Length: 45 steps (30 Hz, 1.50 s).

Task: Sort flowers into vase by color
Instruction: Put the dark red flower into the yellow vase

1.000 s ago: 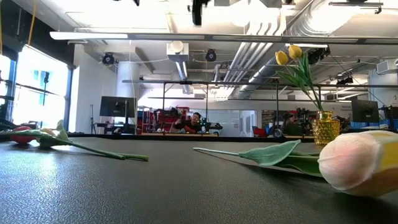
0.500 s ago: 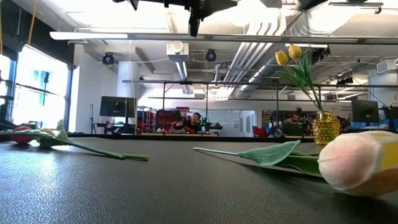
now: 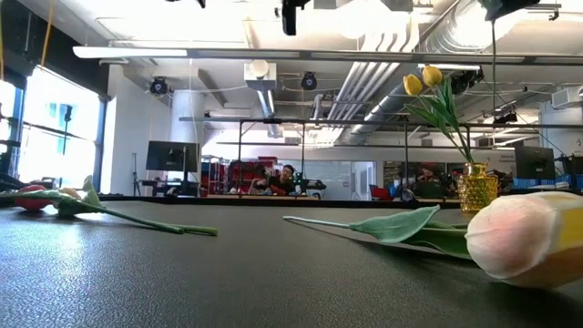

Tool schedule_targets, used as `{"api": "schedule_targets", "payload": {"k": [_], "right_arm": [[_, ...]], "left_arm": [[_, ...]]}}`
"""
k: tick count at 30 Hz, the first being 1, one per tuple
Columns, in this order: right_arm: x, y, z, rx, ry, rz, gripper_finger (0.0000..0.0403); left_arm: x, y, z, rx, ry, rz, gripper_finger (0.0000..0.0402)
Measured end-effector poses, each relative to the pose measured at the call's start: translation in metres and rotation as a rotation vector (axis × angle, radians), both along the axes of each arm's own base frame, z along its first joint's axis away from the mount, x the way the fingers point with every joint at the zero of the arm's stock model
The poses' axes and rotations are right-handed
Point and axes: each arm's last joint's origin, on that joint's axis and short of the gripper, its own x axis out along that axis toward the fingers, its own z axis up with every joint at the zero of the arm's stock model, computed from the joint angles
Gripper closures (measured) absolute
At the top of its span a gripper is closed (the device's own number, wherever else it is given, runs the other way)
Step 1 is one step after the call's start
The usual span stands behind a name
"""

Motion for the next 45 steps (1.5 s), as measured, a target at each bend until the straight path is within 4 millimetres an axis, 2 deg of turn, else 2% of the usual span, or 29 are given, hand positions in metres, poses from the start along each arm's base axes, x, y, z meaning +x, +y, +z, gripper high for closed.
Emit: {"api": "schedule_targets", "payload": {"k": [5,13,22,26,38,45], "right_arm": [[0.001,0.0,-0.026,-0.002,-0.017,-0.032,0.0402],[0.009,-0.001,-0.066,-0.129,-0.069,-0.102,0.0402],[0.012,-0.013,-0.108,-0.158,-0.009,-0.217,0.0402],[0.01,-0.014,-0.115,-0.158,-0.064,-0.248,0.0402],[0.013,-0.016,-0.113,-0.221,-0.132,-0.266,0.0402],[0.017,-0.016,-0.13,-0.208,-0.146,-0.266,0.0402]], "left_arm": [[0.0,-0.01,0.0,-0.004,0.001,0.021,0.0291],[0.0,-0.028,0.0,0.085,0.002,0.049,0.0291],[0.0,-0.029,0.0,0.086,0.002,0.068,0.0291],[0.0,-0.029,0.0,0.086,0.001,0.068,0.0291],[0.0,-0.029,-0.001,0.104,0.011,0.07,0.0291],[0.0,-0.025,-0.005,0.108,0.054,0.078,0.0291]]}}
